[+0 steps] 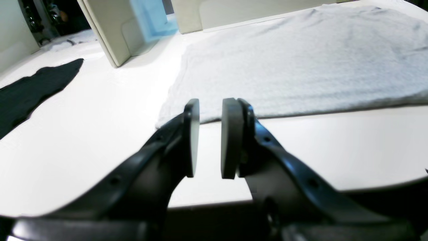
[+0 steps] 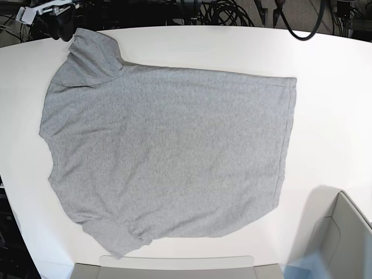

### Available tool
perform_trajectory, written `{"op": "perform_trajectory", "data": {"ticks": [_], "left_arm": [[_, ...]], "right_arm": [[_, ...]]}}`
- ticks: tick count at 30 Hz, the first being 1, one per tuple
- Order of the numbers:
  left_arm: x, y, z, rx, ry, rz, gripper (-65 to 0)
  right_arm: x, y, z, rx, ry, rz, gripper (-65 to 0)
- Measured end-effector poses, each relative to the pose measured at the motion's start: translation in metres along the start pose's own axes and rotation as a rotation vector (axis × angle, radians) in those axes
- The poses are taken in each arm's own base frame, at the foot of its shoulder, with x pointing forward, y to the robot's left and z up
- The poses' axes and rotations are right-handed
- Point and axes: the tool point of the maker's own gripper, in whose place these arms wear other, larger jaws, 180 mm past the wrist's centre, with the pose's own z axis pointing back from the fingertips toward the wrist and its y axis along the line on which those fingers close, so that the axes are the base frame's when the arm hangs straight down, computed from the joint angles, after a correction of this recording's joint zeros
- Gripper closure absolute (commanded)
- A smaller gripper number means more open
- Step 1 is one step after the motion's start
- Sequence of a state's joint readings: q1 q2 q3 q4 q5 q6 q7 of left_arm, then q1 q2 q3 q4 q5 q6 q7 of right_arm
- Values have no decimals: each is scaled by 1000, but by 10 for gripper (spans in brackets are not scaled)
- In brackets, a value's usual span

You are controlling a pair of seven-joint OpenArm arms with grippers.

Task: Fold the T-shirt properly
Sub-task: 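Move both grippers down to the shirt's shoulder corners and grasp them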

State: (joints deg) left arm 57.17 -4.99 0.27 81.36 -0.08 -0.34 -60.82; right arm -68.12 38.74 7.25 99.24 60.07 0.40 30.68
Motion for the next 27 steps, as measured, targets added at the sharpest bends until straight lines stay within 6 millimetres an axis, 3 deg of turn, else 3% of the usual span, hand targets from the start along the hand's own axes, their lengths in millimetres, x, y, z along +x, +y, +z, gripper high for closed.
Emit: {"op": "perform_trajectory", "data": {"ticks": [3,7,11,13,17,27], "left_arm": [[0,0,-1,0,-4,-3,-130],[0,0,0,2,-1,-1,-130],[0,0,-1,1,-4,-3,-130],[0,0,-1,0,-3,-2,-130],[0,1,-1,1,-4,-3,-130],[-9,0,-2,0,44,-1,-130]], "right_arm": [[1,-18,-17,-30,30,40,-268],[2,-22,-38,-44,1,12,-268],[-24,-32,-47,-76,103,-2,-267],[-20,-32,-59,-71,94,-4,-267],[-19,-15,-77,-2,70,-71,-267],[-49,38,-84,165,156,-195,-267]]}}
